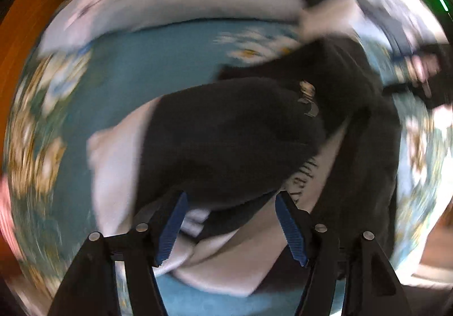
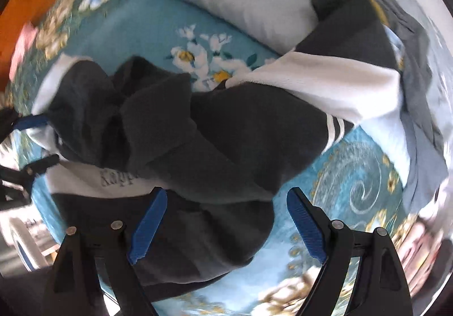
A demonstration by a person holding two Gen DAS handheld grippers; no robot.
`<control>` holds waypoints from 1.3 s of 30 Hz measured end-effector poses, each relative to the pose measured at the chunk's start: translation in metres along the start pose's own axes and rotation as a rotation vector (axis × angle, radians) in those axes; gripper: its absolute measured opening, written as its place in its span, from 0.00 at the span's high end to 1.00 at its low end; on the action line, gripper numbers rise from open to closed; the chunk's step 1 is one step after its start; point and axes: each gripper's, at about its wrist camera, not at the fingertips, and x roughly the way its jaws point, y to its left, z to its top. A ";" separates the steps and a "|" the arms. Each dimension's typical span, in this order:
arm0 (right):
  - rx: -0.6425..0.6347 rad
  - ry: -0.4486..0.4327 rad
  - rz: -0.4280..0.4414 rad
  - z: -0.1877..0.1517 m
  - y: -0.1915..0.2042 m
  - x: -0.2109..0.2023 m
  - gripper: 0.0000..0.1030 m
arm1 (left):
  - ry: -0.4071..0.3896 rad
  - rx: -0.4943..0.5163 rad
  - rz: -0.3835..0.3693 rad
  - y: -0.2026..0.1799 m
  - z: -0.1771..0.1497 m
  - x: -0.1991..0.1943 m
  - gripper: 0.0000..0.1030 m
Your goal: Fold clothes
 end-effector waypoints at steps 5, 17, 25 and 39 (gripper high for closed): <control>-0.104 0.032 0.009 0.008 0.007 0.013 0.15 | 0.006 0.215 0.096 -0.036 0.015 0.032 0.33; -0.153 0.040 0.014 0.009 0.003 0.017 0.15 | -0.047 -0.009 -0.080 0.004 0.037 0.029 0.74; -0.201 0.035 0.000 0.011 0.002 0.014 0.15 | -0.208 -0.422 -0.278 0.084 0.028 -0.021 0.86; -0.246 0.041 -0.020 0.007 0.017 0.009 0.15 | -0.231 -1.144 0.195 0.297 -0.145 -0.069 0.87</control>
